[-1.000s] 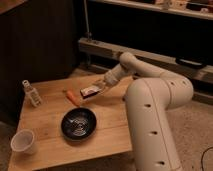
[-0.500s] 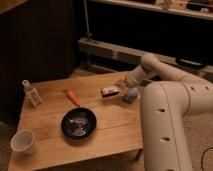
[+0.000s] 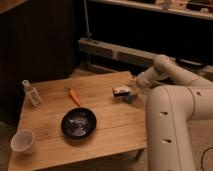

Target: Place the eraser on the white sponge

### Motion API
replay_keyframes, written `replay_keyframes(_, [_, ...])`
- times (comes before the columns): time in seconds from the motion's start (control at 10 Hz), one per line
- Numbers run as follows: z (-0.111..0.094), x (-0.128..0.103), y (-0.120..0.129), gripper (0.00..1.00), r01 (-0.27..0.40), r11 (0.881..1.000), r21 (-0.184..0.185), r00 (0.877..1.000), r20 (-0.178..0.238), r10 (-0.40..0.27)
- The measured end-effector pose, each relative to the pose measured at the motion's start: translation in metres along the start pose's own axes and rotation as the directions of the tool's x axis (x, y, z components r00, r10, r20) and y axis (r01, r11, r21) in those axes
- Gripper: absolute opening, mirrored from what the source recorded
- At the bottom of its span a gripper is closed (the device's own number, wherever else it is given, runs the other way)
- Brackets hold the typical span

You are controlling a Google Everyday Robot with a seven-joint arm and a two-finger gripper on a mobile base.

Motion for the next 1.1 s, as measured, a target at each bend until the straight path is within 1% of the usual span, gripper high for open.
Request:
replay_keyframes(0.1, [-0.001,-0.004,0.002,0.0,-0.004,1.0,-0.002,1.0,0.003,0.004])
replay_keyframes(0.3, [0.003,-0.01,-0.001,0.0,-0.019,1.0,0.002,1.0,0.003,0.019])
replay_keyframes(0.7, [0.01,-0.017,-0.022,0.0,-0.038,0.999,0.023,0.999,0.009,0.037])
replay_keyframes(0.8, [0.01,-0.021,-0.028,0.05,-0.049,0.998,0.027,0.999,0.013,0.049])
replay_keyframes(0.9, [0.01,-0.023,-0.03,0.14,-0.054,0.998,0.03,0.998,0.016,0.053])
replay_keyframes(1.0, [0.01,-0.023,-0.031,0.22,-0.055,0.998,0.032,0.998,0.019,0.055])
replay_keyframes(1.1, [0.012,-0.024,-0.031,0.35,-0.058,0.998,0.038,0.998,0.022,0.058])
